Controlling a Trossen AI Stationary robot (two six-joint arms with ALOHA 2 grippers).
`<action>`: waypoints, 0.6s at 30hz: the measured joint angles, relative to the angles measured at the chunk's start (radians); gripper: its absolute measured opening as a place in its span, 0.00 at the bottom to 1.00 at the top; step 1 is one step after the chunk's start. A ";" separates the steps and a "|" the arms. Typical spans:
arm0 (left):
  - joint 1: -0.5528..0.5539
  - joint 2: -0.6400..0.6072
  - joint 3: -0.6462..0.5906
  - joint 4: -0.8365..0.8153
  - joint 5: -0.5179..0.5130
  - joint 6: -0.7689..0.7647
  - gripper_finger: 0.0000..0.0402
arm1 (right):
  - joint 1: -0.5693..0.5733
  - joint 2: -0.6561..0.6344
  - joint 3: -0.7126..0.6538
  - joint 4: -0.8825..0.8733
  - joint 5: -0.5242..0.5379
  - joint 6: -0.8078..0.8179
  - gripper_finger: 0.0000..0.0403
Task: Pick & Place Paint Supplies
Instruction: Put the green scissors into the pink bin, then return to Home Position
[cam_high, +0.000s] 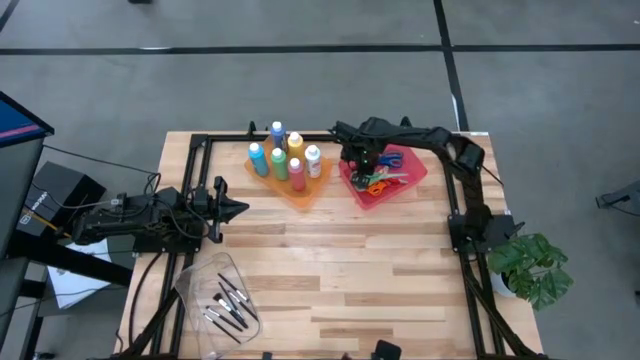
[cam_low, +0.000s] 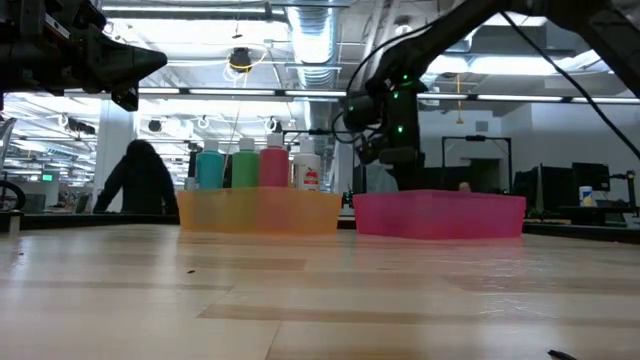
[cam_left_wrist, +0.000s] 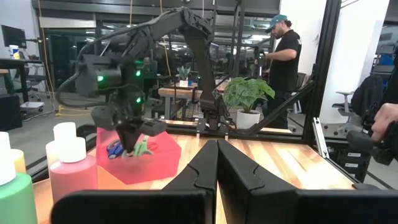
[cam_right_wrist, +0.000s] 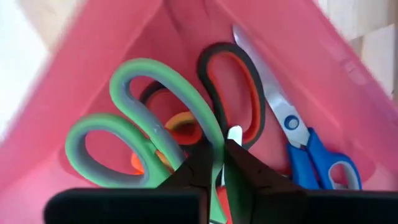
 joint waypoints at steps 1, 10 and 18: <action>0.000 0.000 0.000 0.000 0.000 0.000 0.00 | 0.000 0.007 0.000 0.003 0.001 0.003 0.04; 0.000 0.000 0.000 0.000 0.000 0.000 0.00 | -0.002 -0.005 0.000 0.006 0.003 0.015 0.19; 0.000 0.000 0.000 0.000 0.000 0.000 0.00 | 0.004 -0.203 -0.001 -0.017 -0.102 -0.005 0.27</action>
